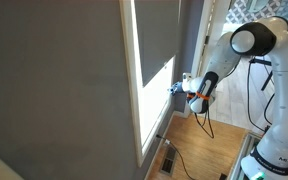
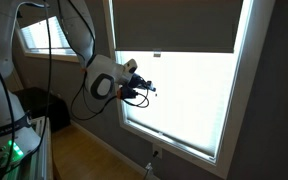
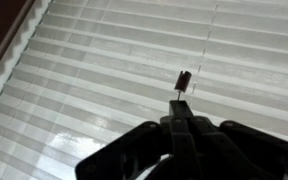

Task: Open the window shade

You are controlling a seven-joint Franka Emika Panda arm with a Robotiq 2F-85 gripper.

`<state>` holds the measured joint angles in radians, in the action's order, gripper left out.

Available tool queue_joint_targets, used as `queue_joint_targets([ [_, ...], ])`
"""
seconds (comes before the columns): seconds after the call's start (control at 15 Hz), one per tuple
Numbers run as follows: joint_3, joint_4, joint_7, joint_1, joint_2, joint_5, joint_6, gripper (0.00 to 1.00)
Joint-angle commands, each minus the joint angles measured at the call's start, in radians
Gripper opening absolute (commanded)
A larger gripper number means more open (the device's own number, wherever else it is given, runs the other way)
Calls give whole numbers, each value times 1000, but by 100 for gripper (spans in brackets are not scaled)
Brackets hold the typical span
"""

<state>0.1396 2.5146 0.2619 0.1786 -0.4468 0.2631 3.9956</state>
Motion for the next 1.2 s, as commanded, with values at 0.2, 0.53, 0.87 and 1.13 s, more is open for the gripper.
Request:
queue_joint_targets([
  [0.2,30,38,10,19,187,117,-17,0],
  [0.53,31,16,-1,32,230,201,22,0],
  [0.87,30,-34,-16,31,191,198,10,0],
  [1.13,23,-96,-66,44,129,218,-20,0],
])
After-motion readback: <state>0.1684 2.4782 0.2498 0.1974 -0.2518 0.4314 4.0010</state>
